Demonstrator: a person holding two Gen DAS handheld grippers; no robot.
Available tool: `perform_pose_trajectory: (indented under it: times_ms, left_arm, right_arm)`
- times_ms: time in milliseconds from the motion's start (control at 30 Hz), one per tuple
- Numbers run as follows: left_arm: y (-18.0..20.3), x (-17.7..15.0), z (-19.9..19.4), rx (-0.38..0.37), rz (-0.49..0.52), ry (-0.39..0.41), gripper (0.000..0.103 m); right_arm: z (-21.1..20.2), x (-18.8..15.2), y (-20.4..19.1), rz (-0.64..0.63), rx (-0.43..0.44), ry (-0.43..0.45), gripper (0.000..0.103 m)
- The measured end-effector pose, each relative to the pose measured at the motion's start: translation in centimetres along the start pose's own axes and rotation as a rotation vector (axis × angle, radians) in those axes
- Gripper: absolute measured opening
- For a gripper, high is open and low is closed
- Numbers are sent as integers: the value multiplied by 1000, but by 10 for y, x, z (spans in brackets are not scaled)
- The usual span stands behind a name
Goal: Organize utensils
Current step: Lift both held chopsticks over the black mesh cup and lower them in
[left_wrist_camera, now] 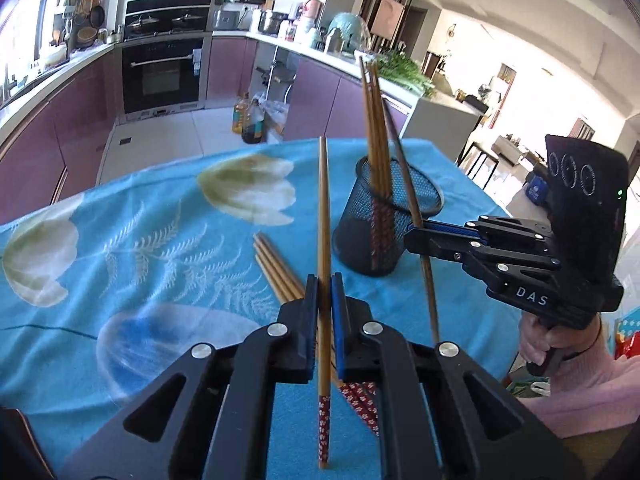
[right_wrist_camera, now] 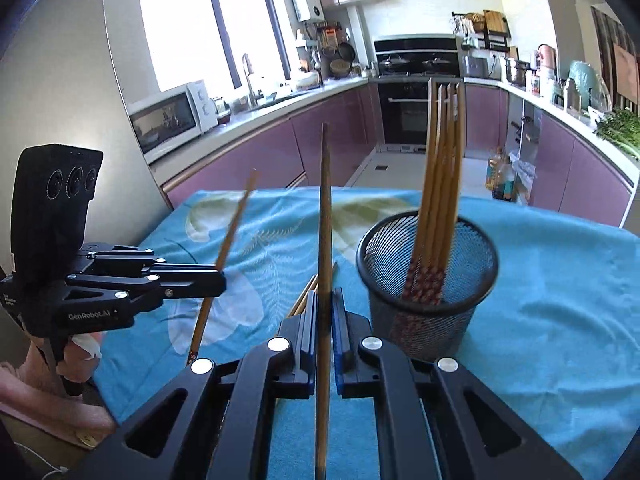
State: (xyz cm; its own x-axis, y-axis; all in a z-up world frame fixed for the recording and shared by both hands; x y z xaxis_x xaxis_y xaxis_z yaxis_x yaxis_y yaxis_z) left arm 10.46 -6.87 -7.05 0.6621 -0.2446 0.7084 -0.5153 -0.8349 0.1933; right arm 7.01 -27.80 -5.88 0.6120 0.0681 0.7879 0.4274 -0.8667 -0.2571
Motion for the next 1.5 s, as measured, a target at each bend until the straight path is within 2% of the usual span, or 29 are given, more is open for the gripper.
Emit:
perform_pose_trajectory:
  times_ms: [367,967,1233,1500]
  left_arm:
    - [4,23,-42,-61,-1,107,7]
    - [38,97,-54,-140,42,248,7]
    - [57,119,-59,-151,64,288,7]
    - [75,124,-40,-87,99,270,7]
  right_arm:
    - [-30,18,11,0,-5,103,6]
    - [-70,63,22,-49,-51,250,6]
    - [-78,76,32,-52,-69,301,6]
    - [-60,77,49,-29,-93,279,6]
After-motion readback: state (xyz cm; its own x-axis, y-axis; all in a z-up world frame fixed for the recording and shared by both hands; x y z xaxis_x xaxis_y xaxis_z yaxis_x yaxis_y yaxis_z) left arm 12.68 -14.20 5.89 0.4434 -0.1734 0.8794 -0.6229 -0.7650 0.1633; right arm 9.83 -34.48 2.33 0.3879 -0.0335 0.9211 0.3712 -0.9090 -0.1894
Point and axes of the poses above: each gripper's, at about its wrist camera, not at the fingertips, and z roughly the way its jaws point, y to its right, x to its top, the point moved 1 cm from there along z, roughly the way its jaws point, and after that the axes turned 4 degrees about x, right-handed, at the moved point
